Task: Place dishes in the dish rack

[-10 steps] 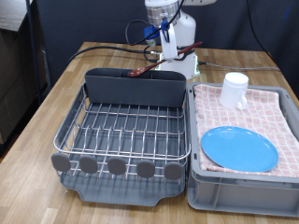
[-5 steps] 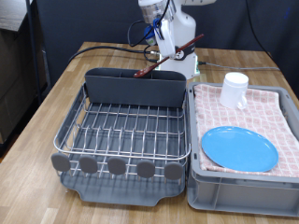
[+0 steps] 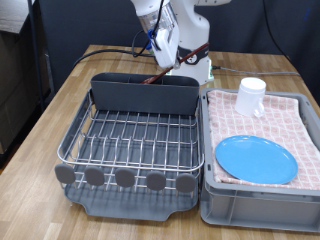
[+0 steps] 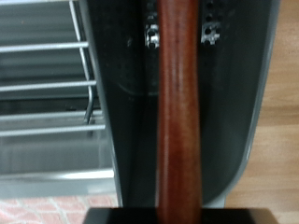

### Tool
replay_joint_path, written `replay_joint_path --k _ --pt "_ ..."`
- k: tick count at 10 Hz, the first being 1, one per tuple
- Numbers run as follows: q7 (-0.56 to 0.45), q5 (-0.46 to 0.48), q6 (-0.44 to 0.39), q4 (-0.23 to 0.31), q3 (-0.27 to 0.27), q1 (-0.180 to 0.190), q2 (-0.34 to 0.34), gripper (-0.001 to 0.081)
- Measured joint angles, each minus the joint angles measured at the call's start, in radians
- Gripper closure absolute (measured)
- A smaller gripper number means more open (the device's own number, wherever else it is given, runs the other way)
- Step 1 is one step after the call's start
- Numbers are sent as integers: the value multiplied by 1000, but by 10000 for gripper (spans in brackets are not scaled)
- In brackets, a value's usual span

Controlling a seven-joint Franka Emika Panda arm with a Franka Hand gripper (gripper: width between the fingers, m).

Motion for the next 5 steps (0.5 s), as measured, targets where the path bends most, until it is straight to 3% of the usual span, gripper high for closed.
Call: replay_joint_path --k 4,5 --pt "-59 4 65 -3 -41 0 56 714" --pt "-63 4 84 -4 -44 1 66 663"
